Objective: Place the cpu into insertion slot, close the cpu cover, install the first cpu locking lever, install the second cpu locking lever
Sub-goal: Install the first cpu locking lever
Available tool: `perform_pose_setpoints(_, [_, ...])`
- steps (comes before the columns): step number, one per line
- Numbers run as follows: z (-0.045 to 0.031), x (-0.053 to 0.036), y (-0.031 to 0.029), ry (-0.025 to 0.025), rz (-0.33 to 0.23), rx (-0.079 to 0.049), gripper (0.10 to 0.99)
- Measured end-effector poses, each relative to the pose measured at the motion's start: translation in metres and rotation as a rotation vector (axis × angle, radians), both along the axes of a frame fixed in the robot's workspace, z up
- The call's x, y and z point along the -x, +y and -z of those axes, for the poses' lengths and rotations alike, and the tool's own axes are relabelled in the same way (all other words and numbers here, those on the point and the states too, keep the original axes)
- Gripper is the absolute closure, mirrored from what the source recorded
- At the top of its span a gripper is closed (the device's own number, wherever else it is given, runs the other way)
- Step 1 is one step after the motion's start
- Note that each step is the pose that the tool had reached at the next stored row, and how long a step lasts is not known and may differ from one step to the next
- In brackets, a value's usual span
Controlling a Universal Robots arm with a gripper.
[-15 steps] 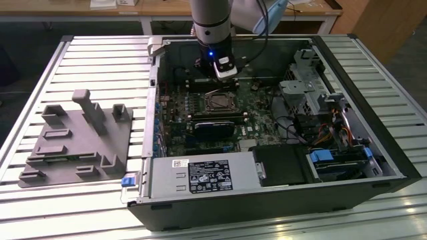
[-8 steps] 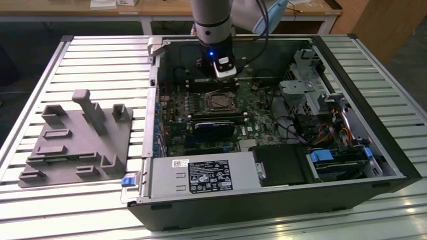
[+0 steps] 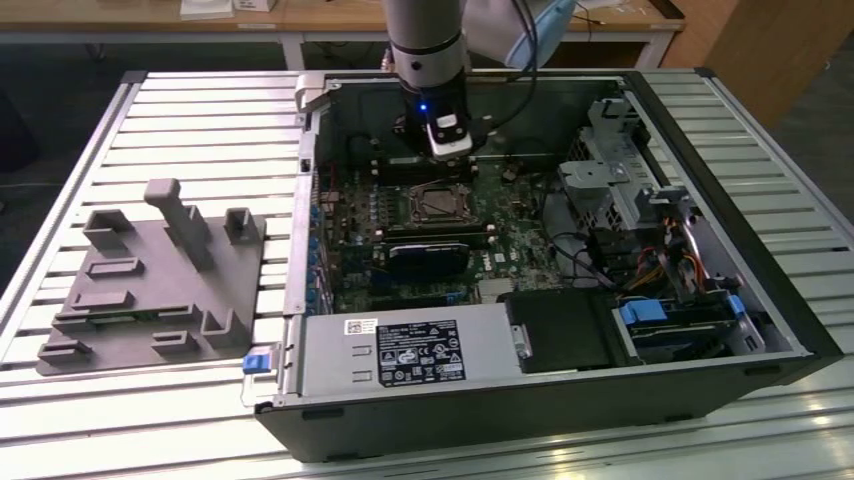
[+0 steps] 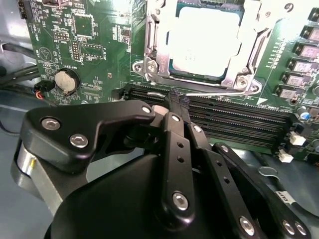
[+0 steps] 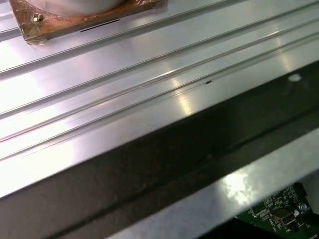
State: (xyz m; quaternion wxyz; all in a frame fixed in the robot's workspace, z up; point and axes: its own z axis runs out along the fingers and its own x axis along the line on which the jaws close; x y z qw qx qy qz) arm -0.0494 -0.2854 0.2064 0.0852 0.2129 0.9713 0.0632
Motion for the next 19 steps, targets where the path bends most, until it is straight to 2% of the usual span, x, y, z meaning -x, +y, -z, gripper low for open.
perform_pose_setpoints(5, [0.0016, 0.0000, 0.0016, -0.0001, 0.012, 0.001, 0.980])
perform_pose_setpoints(13, [0.0023, -0.0001, 0.0016, -0.0002, 0.018, 0.015, 0.980])
perform_pose_setpoints(19, [0.0052, -0.0001, 0.0016, -0.0001, 0.021, 0.015, 0.980])
